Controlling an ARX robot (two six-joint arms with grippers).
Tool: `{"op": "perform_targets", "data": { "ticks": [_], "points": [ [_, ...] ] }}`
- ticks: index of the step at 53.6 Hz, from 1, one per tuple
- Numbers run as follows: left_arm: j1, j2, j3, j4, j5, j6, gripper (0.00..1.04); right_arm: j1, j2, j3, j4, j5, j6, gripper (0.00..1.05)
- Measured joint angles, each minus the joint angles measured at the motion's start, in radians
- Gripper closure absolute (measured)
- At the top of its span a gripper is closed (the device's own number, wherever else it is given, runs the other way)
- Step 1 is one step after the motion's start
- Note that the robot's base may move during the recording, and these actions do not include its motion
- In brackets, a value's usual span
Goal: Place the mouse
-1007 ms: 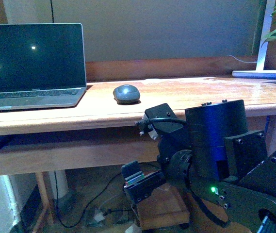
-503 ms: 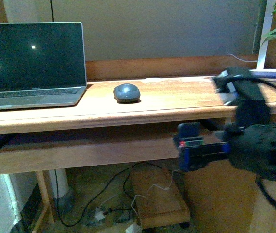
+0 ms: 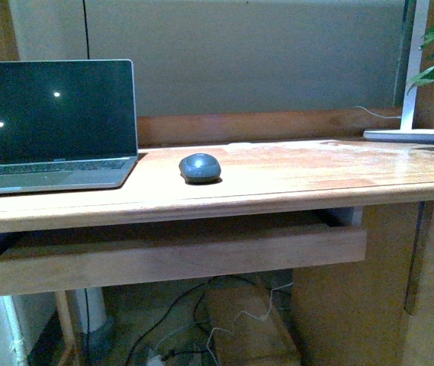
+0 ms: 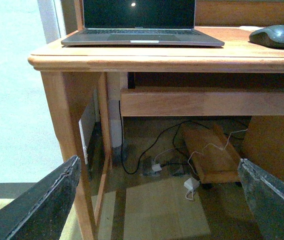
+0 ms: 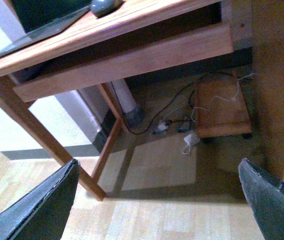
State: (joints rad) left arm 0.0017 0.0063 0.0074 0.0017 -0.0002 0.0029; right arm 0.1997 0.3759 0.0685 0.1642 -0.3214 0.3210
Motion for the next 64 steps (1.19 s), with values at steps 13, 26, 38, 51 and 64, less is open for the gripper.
{"op": "perform_targets", "data": {
  "ticks": [13,26,38,51,64],
  "points": [
    [0.0,0.0,0.0,0.0,0.001,0.0,0.08,0.095,-0.312,-0.053,-0.113,0.509,-0.185,0.29],
    [0.0,-0.001,0.0,0.0,0.0,0.0,0.08,-0.033,-0.356,-0.053,-0.148,0.477,-0.3,0.76],
    [0.0,0.0,0.0,0.0,0.0,0.0,0.08,-0.193,-0.37,-0.053,-0.164,0.323,-0.315,1.02],
    [0.0,0.0,0.0,0.0,0.0,0.0,0.08,-0.196,-0.37,-0.053,-0.164,0.323,-0.317,0.93],
    [0.0,-0.001,0.0,0.0,0.0,0.0,0.08,-0.196,-0.37,-0.053,-0.164,0.323,-0.317,0.53]
  ]
}}
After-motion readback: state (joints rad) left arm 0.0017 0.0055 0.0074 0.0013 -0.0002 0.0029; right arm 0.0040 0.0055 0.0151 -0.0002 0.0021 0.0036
